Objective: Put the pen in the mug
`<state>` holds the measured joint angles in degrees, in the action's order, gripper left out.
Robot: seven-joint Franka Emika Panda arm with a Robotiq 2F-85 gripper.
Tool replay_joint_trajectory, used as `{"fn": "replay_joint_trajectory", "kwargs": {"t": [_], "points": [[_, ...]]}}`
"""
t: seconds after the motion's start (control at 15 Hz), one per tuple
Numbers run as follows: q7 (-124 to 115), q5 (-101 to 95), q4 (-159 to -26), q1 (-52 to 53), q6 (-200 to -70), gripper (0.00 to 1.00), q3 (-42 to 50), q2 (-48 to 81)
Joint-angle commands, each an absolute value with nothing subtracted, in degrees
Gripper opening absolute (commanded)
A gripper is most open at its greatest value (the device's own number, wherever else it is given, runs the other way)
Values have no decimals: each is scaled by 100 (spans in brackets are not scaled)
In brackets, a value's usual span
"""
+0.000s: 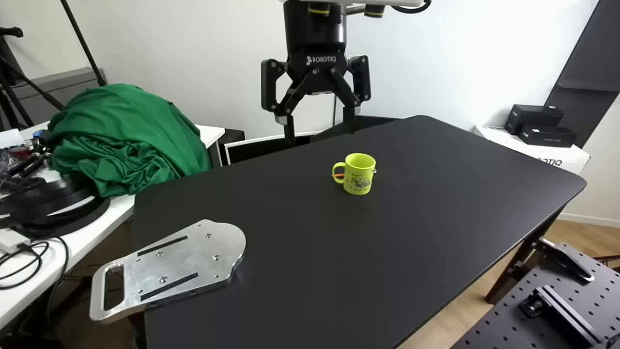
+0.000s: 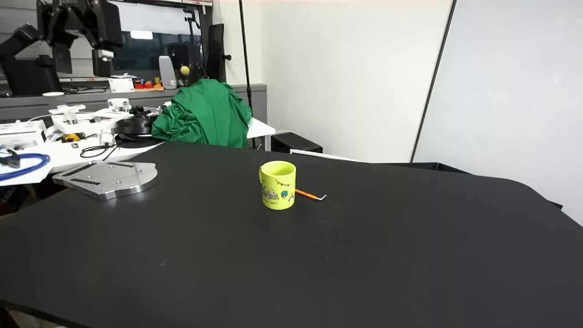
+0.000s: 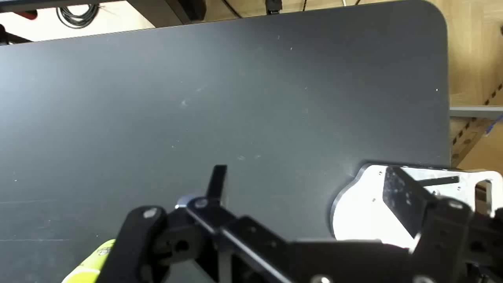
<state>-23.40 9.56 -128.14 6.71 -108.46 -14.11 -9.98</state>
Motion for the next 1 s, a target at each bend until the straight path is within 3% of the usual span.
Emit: {"fn": "replay_joint_trajectory", "kwargs": {"t": [0.0, 0.93], "points": [[-2351, 941, -12809, 756, -10844, 100, -1329, -994], [-2512, 142, -12811, 620, -11418, 100, -1263, -1040]]}}
